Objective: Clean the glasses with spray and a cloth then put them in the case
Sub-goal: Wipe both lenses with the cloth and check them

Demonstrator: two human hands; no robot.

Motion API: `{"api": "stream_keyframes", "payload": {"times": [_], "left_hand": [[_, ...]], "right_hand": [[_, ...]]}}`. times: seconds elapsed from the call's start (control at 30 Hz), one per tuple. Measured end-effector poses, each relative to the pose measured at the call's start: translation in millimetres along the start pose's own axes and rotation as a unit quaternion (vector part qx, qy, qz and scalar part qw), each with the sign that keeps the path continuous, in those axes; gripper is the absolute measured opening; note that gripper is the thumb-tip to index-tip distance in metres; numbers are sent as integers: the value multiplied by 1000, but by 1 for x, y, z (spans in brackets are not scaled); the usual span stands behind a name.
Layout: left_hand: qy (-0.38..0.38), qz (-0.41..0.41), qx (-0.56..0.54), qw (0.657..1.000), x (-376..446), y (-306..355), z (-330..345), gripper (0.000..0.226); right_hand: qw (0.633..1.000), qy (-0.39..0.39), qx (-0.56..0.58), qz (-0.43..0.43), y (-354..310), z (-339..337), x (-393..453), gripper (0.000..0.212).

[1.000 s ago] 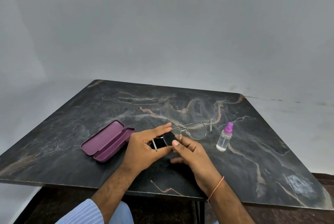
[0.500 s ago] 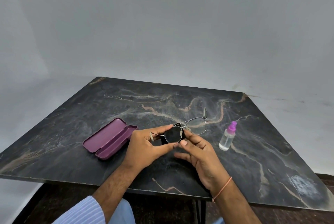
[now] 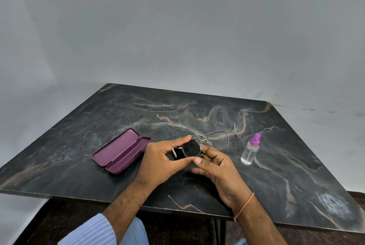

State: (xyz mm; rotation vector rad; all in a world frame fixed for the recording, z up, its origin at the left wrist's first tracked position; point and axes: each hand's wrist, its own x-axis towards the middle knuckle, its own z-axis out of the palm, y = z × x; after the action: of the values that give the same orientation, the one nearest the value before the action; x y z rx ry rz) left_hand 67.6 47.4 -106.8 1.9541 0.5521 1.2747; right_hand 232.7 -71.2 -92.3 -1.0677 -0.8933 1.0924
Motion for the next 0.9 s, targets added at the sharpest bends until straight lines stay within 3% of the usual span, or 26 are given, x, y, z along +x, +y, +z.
{"api": "stream_keyframes", "payload": {"times": [0.23, 0.47, 0.77, 0.9], "left_hand": [[16, -20, -2, 1000, 1, -1, -1, 61], [5, 5, 9, 1000, 0, 0, -2, 58], [5, -7, 1, 1000, 0, 1, -1, 60], [6, 0, 1, 1000, -1, 0, -2, 59]], "right_hand": [[997, 63, 43, -14, 1, -1, 0, 30], [999, 41, 17, -2, -1, 4, 0, 25], [992, 102, 62, -35, 5, 0, 2, 29], [994, 103, 27, -29, 8, 1, 4, 18]]}}
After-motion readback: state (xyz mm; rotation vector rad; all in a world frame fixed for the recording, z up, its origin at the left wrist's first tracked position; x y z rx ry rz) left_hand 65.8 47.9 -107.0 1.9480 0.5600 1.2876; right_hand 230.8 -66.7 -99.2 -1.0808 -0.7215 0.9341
